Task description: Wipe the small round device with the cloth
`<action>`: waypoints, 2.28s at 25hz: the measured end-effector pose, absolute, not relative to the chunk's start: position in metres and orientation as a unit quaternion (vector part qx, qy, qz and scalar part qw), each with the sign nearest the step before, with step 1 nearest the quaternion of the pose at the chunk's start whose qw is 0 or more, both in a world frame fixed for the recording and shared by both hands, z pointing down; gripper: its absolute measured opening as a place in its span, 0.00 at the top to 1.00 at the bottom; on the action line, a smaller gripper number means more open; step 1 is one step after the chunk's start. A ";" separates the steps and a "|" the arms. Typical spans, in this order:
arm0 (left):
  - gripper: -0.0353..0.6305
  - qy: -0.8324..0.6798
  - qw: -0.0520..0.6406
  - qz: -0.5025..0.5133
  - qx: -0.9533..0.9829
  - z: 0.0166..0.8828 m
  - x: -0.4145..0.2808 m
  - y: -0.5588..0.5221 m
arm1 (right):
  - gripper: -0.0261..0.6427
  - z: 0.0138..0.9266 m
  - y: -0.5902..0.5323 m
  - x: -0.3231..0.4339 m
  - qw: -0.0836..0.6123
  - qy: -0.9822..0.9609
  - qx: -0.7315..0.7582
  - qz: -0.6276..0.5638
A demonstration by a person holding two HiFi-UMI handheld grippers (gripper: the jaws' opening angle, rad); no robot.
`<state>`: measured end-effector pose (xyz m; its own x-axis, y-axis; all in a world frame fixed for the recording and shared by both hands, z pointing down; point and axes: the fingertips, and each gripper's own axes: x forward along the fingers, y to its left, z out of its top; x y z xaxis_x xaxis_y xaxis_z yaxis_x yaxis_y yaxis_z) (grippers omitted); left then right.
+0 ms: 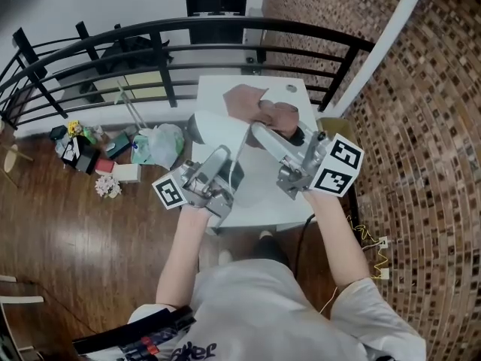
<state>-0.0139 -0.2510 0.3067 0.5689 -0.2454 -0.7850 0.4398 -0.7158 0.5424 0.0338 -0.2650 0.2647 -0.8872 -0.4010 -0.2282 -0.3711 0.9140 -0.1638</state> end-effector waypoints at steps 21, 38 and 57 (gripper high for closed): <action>0.44 0.079 0.375 -0.488 0.785 0.285 -0.005 -0.256 | 0.93 0.253 -0.242 0.037 0.186 0.961 -0.198 -0.045; 0.44 0.035 0.414 -0.516 0.749 0.308 -0.003 -0.290 | 0.93 0.281 -0.292 0.060 0.179 0.941 -0.288 -0.006; 0.44 -0.267 0.301 -0.253 0.880 0.438 0.027 -0.370 | 0.92 0.382 -0.326 0.117 0.158 0.933 -0.304 -0.110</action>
<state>0.0269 -0.3703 0.4382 0.7300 -0.6214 -0.2845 -0.3171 -0.6767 0.6645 0.1166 -0.3255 0.3824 -0.7647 -0.6024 -0.2289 -0.5328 0.7908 -0.3011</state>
